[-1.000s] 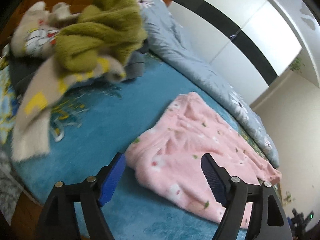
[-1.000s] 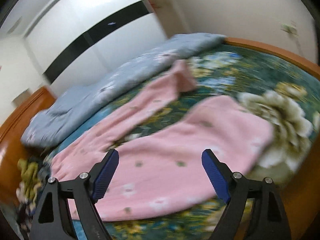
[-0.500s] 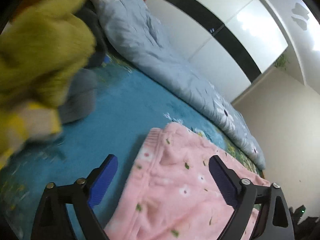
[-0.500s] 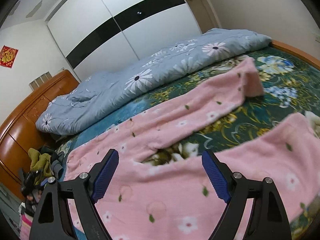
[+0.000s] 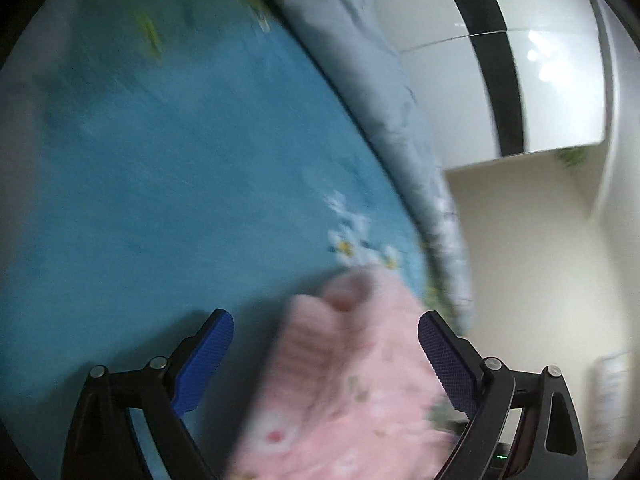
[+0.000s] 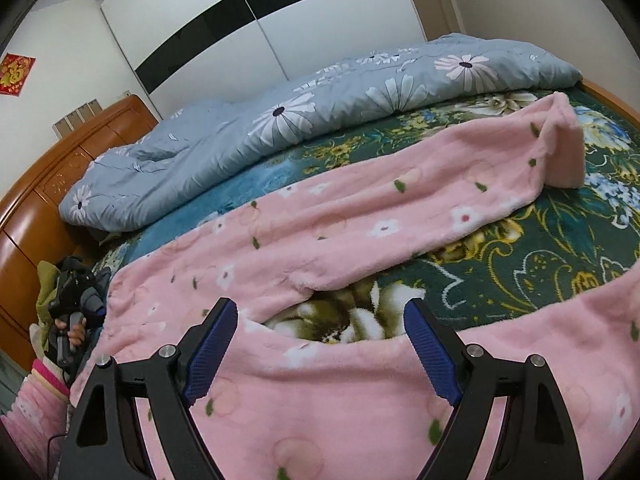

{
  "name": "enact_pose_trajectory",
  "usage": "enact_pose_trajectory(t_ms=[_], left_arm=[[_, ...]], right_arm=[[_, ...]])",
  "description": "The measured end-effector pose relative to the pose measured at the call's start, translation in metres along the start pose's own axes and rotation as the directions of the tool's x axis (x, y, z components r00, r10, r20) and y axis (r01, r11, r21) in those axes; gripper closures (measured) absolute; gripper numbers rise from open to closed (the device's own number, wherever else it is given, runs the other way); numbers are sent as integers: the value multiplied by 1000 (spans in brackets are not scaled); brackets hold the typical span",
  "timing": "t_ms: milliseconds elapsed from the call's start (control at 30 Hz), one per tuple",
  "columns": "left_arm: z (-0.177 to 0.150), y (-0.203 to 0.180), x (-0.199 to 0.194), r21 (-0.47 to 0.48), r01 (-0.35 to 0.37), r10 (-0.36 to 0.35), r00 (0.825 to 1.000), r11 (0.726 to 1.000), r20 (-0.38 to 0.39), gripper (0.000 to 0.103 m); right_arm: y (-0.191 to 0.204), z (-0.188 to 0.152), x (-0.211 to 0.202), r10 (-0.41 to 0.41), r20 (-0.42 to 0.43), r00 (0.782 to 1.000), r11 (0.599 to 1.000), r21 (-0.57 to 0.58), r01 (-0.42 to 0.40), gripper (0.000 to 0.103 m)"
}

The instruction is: Fold clothes

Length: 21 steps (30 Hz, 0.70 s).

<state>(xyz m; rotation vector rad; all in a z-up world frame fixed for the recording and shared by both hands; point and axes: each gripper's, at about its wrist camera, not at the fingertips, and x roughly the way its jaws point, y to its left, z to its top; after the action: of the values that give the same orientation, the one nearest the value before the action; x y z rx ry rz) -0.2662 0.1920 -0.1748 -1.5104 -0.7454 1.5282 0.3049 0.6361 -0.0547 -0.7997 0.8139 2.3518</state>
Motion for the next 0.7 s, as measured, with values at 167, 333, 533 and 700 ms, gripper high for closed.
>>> enact_pose_trajectory(t_ms=[167, 333, 533, 700], left_arm=[[-2, -6, 20, -46, 174, -178, 978, 984, -112, 9], [-30, -50, 14, 100, 271, -255, 956, 957, -147, 24], [-57, -71, 45, 222, -21, 63, 981, 975, -185, 84], [-62, -73, 44, 274, -233, 244, 970, 933, -3, 95]], right_arm=[[-3, -1, 10, -8, -31, 999, 1000, 4, 9, 17], [-3, -3, 11, -16, -45, 999, 1000, -10, 16, 17], [-8, 6, 16, -36, -40, 999, 999, -8, 36, 17], [-13, 14, 21, -27, -32, 999, 1000, 13, 27, 17]])
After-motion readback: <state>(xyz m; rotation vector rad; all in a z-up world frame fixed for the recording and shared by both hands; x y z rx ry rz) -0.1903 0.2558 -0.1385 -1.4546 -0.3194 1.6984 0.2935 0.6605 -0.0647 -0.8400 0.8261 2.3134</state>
